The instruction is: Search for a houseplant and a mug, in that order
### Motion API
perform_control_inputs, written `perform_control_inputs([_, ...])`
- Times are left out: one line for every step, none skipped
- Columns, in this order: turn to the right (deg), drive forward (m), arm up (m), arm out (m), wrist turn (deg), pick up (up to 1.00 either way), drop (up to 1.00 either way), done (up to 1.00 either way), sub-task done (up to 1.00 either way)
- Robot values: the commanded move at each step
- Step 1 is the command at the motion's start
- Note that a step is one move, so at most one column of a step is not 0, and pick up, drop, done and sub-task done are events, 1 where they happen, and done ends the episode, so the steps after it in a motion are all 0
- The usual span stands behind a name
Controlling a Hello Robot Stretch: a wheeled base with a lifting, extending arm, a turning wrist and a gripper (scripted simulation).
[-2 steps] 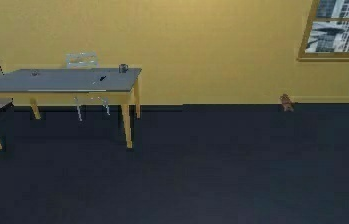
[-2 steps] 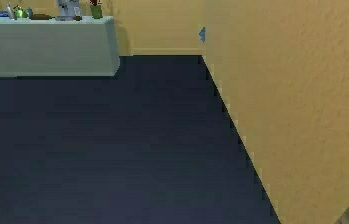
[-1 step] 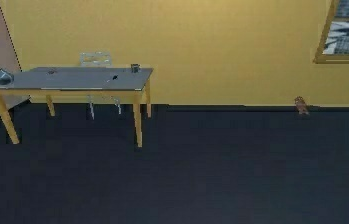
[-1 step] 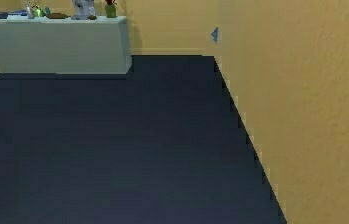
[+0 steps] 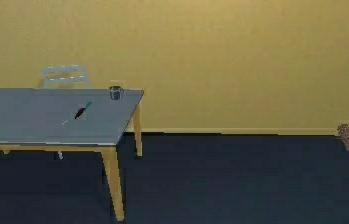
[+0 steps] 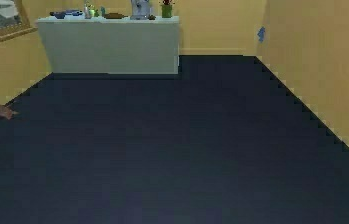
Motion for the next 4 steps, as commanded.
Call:
perform_control_inputs([0.0,0.85,0.0,0.0,0.0,0.0,0.0,0.0,0.0])
perform_control_inputs([0.0,0.1,0.0,0.0,0.0,0.0,0.0,0.0,0.0])
perform_control_inputs([-30.0,0.0,0.0,0.0,0.0,0.0,0.0,0.0,0.0])
perform_control_inputs([0.0,0.0,0.0,0.0,0.0,0.0,0.0,1.0,0.0])
